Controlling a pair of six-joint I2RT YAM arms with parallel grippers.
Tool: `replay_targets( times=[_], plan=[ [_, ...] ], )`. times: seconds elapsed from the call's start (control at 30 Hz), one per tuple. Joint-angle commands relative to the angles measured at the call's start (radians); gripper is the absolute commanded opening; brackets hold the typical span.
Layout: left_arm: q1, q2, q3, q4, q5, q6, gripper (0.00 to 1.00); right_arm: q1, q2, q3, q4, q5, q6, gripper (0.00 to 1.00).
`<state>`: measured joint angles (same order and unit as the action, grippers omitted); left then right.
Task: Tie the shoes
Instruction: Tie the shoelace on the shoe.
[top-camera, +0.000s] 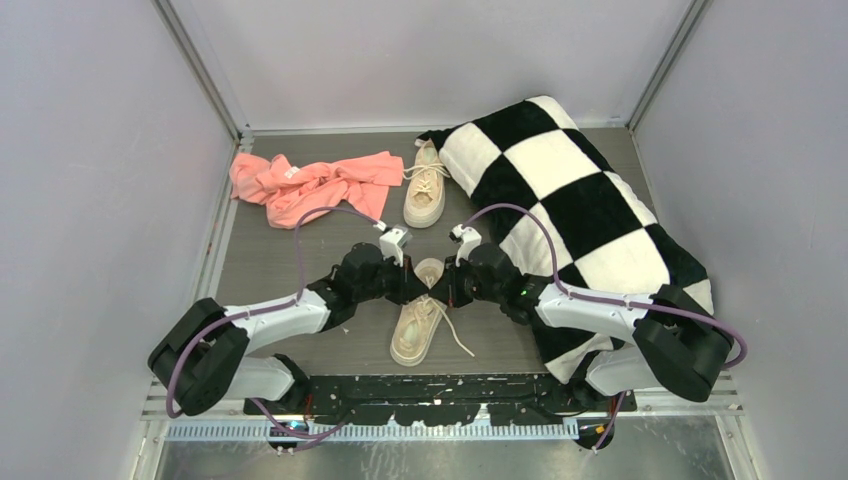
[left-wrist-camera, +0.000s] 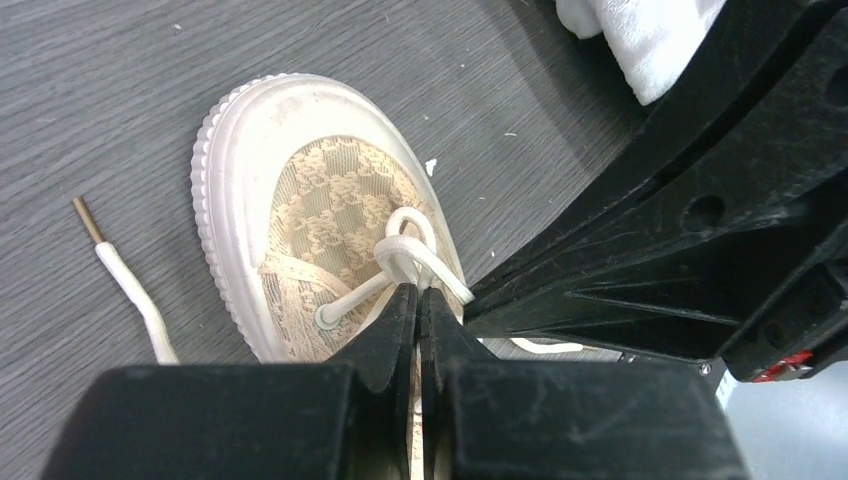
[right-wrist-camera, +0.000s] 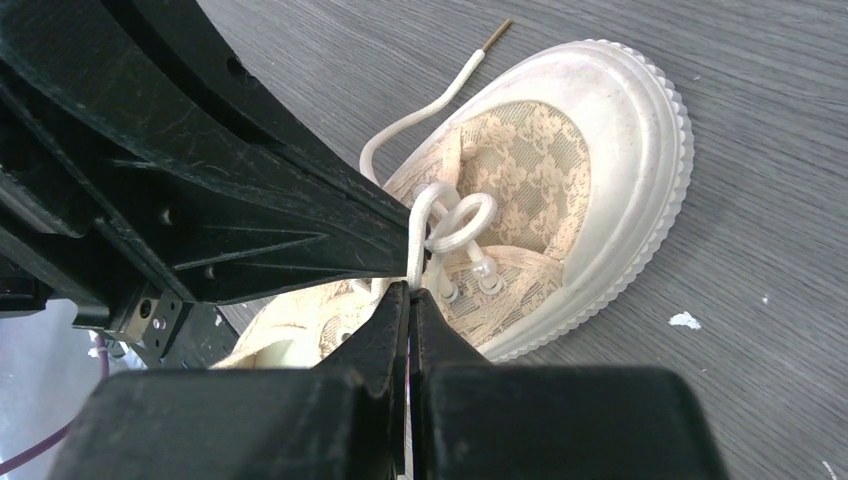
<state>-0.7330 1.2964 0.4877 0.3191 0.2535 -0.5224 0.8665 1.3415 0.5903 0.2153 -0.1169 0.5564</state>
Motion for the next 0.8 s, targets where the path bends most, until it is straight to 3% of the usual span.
replay_targets(
  times=[0.0, 0.37, 0.5, 0.63, 0.77],
  plan=[
    [0.001, -0.053, 0.004, 0.017, -0.018, 0.004, 0.0, -0.012, -0.011, 0.003, 0.018, 0.026, 0.008, 0.01],
    [0.001, -0.064, -0.018, 0.037, -0.031, -0.016, 0.01, -0.015, 0.026, 0.021, -0.023, 0.035, -0.001, 0.01],
    [0.001, -0.061, -0.021, 0.048, -0.031, -0.021, 0.0, -0.017, 0.027, 0.023, -0.04, 0.058, 0.002, 0.09],
    [0.001, -0.063, -0.026, 0.052, -0.032, -0.019, 0.01, -0.017, 0.013, 0.023, -0.062, 0.092, 0.0, 0.24],
    [0.001, -0.056, -0.03, 0.064, -0.025, -0.025, 0.01, -0.017, 0.0, 0.028, -0.082, 0.103, -0.006, 0.26]
  ],
)
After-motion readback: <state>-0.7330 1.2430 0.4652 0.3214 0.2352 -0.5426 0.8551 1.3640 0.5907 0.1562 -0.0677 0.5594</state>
